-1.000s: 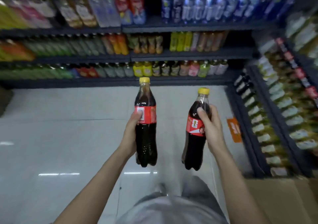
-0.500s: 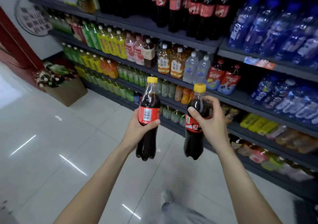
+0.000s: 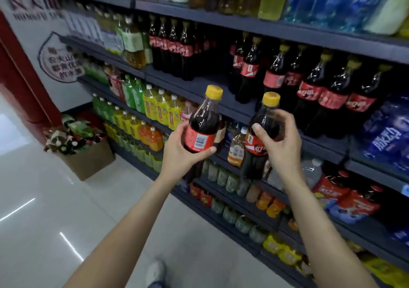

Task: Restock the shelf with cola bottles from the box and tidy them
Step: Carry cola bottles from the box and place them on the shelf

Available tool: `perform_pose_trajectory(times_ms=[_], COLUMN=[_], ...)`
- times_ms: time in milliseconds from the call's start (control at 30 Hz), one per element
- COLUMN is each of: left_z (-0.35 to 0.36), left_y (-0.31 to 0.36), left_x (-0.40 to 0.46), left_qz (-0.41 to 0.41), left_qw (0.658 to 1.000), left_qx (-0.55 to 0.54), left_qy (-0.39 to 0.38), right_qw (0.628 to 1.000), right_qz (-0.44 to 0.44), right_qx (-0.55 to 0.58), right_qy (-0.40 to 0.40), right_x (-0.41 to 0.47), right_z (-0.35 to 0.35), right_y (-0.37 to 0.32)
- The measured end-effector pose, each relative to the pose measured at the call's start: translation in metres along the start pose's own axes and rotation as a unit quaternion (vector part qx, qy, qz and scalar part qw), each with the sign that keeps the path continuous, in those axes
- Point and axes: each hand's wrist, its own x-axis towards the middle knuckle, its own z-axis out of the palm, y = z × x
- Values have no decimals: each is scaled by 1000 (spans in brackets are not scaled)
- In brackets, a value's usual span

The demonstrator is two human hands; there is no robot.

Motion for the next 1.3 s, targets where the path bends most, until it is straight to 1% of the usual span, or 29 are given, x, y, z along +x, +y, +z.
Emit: perform_pose_trajectory(times_ms=[133,300,400,567,700,867,967,1033,1067,1167,1233,1300], left_z=[-9,-4,12,50,77,98,108,113,113,113,110,106], left_y=[-41,-77,-89,-111,-128,-134,-138,-142,-144,-152,-156,-159], left_x=[106,227,281,341,361,383,394,400,403,410,413,415], left_qz=[44,51,67,55,46,34,36,29,28,44,59,73], left_qw=[999,997,995,993,991,990,987,986,985,979,972,964], left_qx=[16,-18,-18,-32,-25,-4,2,14,18,0,-14,-23], left_qy=[-28,-61,-72,-103,-125,-137,-155,-165,-170,-198,-227,-254], right_qw=[997,979,968,947,934,919,902,887,882,874,869,873], right_qz=[9,43,52,54,62,83,48,28,37,115,146,155], right_qx=[-14,-33,-60,-119,-155,-206,-259,-315,-342,-372,-367,-331], right_qy=[75,194,239,292,316,325,342,337,322,289,297,323], right_x=[63,132,163,198,212,228,228,226,224,216,213,212], right_z=[59,120,144,165,169,160,162,167,171,186,195,202], right_y=[11,18,25,47,66,75,80,83,86,95,98,94])
